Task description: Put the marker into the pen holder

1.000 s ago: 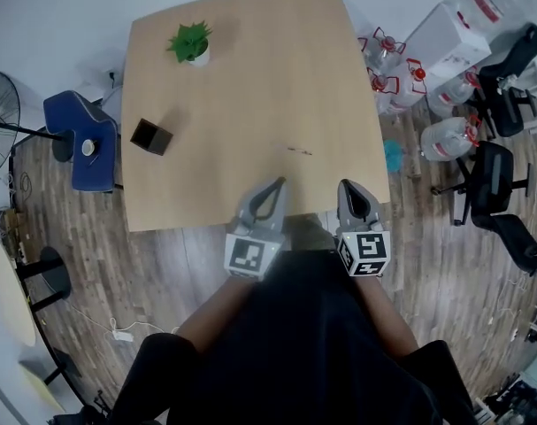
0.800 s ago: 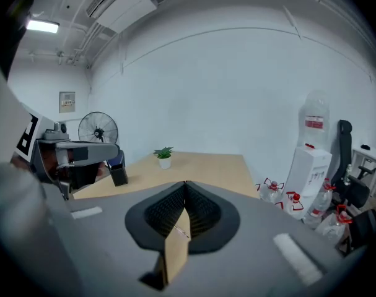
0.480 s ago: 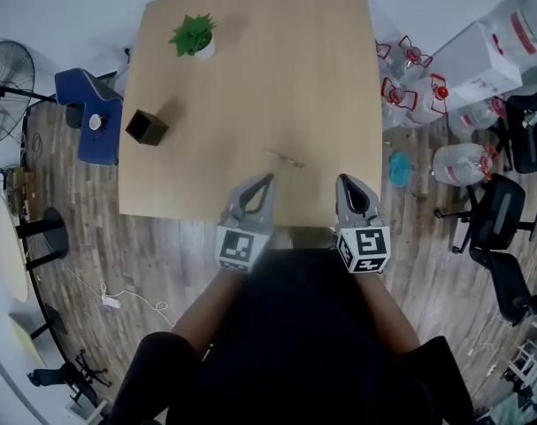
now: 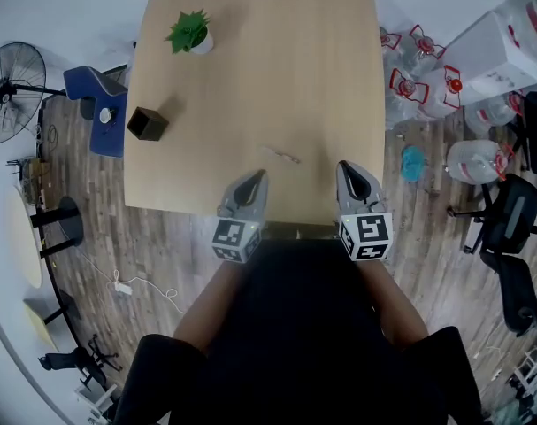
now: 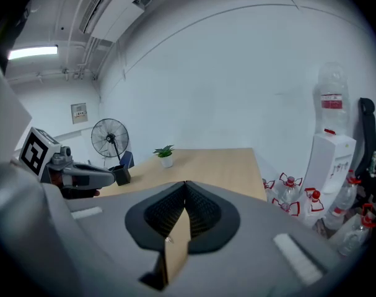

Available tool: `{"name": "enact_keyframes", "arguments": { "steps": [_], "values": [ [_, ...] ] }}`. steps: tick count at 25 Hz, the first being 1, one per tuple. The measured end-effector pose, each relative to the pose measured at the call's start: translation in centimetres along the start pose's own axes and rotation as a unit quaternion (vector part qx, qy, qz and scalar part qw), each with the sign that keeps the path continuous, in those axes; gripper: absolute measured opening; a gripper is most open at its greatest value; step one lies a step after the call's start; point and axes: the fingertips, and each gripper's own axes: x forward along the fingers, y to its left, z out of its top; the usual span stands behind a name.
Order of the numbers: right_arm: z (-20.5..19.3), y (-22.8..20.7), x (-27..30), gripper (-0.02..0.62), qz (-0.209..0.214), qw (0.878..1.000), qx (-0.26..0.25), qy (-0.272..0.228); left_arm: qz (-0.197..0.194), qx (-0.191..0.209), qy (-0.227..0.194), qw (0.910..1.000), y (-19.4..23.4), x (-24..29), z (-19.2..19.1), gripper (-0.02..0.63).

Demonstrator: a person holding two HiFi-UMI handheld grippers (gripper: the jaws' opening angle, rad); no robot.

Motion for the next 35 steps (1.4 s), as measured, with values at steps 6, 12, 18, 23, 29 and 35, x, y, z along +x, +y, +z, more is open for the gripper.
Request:
{"name": "enact_keyframes", "arguments": {
  "steps": [6,12,18,23,29,35],
  "values": [
    [0.1,-0.3,-0.3,0.003,-0.004,1.000,0.011,-0.004,0.011,-0.055,0.016,0.9983,1.6,0.7,-1.5,0.003],
    [-0.6,-1.7,0.2,0.003,-0.014,1.000,0.016,0.006,-0.074,0.006,0.052,0.9959,0.7,3.4,-3.1,0.003],
    [-1.2,-2.7,0.2,0.003,-0.024,0.999,0.023,0.012,-0.145,0.219,0.098,0.9600,-0.3,6.6,-5.3,0.034],
    [-2.4,-3.0,0.4,0.003,-0.030,0.999,0.027,0.022,-0.222,0.303,0.157,0.9134,-0.5,8.8,-9.1,0.046],
    [-3.8,-2.8,1.6,0.003,-0.035,0.998,0.032,0.035,-0.282,0.363,0.241,0.8546,1.5,11.1,-14.5,0.091],
    [-5.1,-3.3,0.9,0.003,-0.050,0.996,0.055,0.045,-0.322,0.427,0.298,0.7904,3.2,12.7,-19.0,0.104]
  ]
}}
